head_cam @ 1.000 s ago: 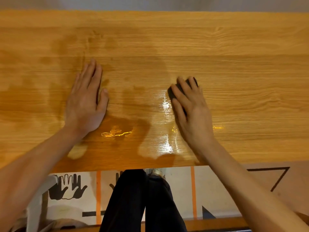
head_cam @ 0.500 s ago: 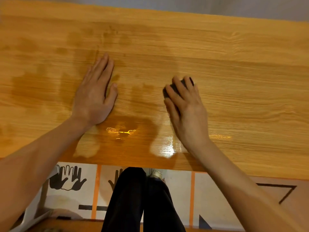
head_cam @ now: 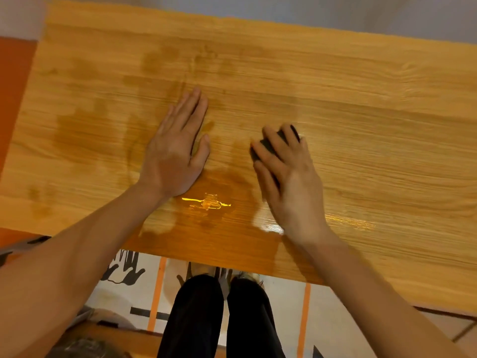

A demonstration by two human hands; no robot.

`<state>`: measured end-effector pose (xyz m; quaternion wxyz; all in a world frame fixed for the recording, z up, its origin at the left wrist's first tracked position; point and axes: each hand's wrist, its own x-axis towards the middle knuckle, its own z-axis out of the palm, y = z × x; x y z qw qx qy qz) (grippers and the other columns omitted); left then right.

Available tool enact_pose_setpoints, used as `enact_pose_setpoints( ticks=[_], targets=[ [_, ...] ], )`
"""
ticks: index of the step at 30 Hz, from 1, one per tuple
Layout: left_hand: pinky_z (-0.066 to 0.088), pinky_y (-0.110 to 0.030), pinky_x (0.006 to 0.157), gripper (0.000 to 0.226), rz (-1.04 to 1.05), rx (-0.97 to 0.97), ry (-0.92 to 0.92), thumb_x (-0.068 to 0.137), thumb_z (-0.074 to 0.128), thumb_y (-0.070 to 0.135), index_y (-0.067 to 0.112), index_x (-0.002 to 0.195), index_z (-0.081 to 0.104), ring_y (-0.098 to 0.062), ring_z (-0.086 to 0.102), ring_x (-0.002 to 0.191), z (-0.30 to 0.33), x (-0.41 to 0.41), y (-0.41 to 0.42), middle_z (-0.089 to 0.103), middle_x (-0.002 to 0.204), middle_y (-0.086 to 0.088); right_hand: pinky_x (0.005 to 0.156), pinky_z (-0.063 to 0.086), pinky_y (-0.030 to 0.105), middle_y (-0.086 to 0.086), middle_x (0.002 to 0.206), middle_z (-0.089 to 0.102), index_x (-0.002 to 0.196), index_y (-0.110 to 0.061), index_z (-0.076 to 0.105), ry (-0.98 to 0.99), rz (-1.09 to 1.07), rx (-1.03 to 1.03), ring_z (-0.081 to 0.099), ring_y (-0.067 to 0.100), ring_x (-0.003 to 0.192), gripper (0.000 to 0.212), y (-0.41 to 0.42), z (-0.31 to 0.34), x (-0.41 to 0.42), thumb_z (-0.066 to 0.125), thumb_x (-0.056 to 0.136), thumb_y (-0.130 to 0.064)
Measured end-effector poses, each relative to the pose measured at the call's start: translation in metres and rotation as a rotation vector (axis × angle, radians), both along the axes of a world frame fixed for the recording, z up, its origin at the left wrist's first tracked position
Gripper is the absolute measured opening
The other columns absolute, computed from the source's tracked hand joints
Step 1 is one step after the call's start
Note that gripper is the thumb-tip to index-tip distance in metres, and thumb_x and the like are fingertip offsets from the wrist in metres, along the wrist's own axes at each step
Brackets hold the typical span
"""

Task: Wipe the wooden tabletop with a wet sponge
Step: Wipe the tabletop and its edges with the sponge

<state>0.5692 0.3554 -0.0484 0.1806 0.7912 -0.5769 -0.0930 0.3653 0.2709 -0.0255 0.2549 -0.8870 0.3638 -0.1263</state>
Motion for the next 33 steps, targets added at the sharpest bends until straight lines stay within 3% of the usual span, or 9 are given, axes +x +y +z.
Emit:
enact_pose_setpoints(
  ticks=[2, 5, 11, 18, 21, 25, 28, 33],
  targets=[
    [0.016, -0.043, 0.127, 0.056, -0.002, -0.022, -0.006, 0.106, 0.04, 0.023, 0.001, 0.156, 0.027, -0.025, 0.015, 0.156, 0.001, -0.002, -0.001, 0.021, 0.166, -0.013, 0.117, 0.023, 0.052, 0.011, 0.143, 0.048, 0.127, -0.01, 0.06, -0.016, 0.121, 0.021, 0.032, 0.035, 0.14, 0.036, 0.037, 0.002, -0.032, 0.061, 0.092, -0.012],
    [0.017, -0.042, 0.127, 0.056, -0.001, -0.035, -0.022, 0.106, 0.04, 0.022, 0.0, 0.156, 0.028, -0.026, 0.018, 0.155, 0.001, -0.002, -0.001, 0.023, 0.165, -0.015, 0.118, 0.019, 0.048, 0.011, 0.144, 0.047, 0.13, -0.009, 0.058, 0.014, 0.211, 0.036, 0.03, 0.032, 0.141, 0.04, 0.03, 0.004, -0.033, 0.063, 0.09, -0.01],
    [0.003, -0.027, 0.127, 0.059, 0.005, 0.013, -0.014, 0.106, 0.037, 0.028, 0.007, 0.159, 0.023, -0.02, 0.011, 0.157, -0.001, 0.001, 0.0, 0.016, 0.168, -0.009, 0.121, 0.003, 0.034, 0.002, 0.152, 0.037, 0.137, -0.016, 0.05, 0.041, -0.106, 0.0, 0.017, 0.022, 0.147, 0.037, -0.042, -0.004, 0.066, 0.04, 0.103, -0.025],
    [-0.004, -0.022, 0.125, 0.062, 0.001, 0.051, -0.011, 0.106, 0.032, 0.035, 0.011, 0.161, 0.016, -0.017, 0.006, 0.157, -0.001, 0.003, -0.001, 0.009, 0.17, -0.005, 0.117, 0.024, 0.048, 0.008, 0.143, 0.05, 0.129, -0.01, 0.059, 0.045, 0.126, 0.014, 0.035, 0.031, 0.14, 0.035, 0.064, 0.003, 0.001, 0.057, 0.094, -0.015],
    [-0.001, -0.025, 0.126, 0.061, 0.0, 0.059, -0.021, 0.107, 0.032, 0.033, 0.01, 0.161, 0.016, -0.017, 0.006, 0.157, -0.001, 0.002, 0.0, 0.009, 0.17, -0.005, 0.119, 0.013, 0.035, 0.006, 0.145, 0.047, 0.132, -0.012, 0.057, 0.052, 0.107, 0.046, 0.029, 0.027, 0.143, 0.034, 0.035, 0.006, 0.023, 0.051, 0.099, -0.02],
    [0.004, -0.029, 0.128, 0.061, -0.006, 0.05, -0.025, 0.106, 0.029, 0.034, 0.009, 0.16, 0.018, -0.018, 0.008, 0.157, -0.001, 0.001, 0.001, 0.01, 0.169, -0.007, 0.119, 0.009, 0.035, 0.004, 0.15, 0.04, 0.136, -0.015, 0.052, 0.057, -0.127, -0.022, 0.022, 0.026, 0.146, 0.037, -0.019, 0.0, 0.08, 0.04, 0.102, -0.024],
    [0.006, -0.032, 0.128, 0.061, 0.0, 0.045, -0.004, 0.106, 0.029, 0.036, 0.01, 0.161, 0.017, -0.018, 0.008, 0.157, 0.0, 0.0, 0.001, 0.01, 0.17, -0.006, 0.121, 0.014, 0.038, 0.004, 0.15, 0.04, 0.135, -0.015, 0.053, 0.071, -0.154, -0.06, 0.025, 0.026, 0.145, 0.037, 0.016, -0.004, 0.07, 0.039, 0.103, -0.025],
    [0.003, -0.031, 0.128, 0.062, -0.027, 0.042, 0.059, 0.108, 0.037, 0.033, 0.01, 0.161, 0.015, -0.018, 0.007, 0.157, 0.003, 0.004, 0.003, 0.009, 0.17, -0.005, 0.122, 0.016, 0.041, 0.005, 0.15, 0.041, 0.135, -0.013, 0.054, 0.023, 0.005, -0.032, 0.023, 0.023, 0.145, 0.036, 0.065, -0.003, 0.015, 0.049, 0.1, -0.02]
  ],
)
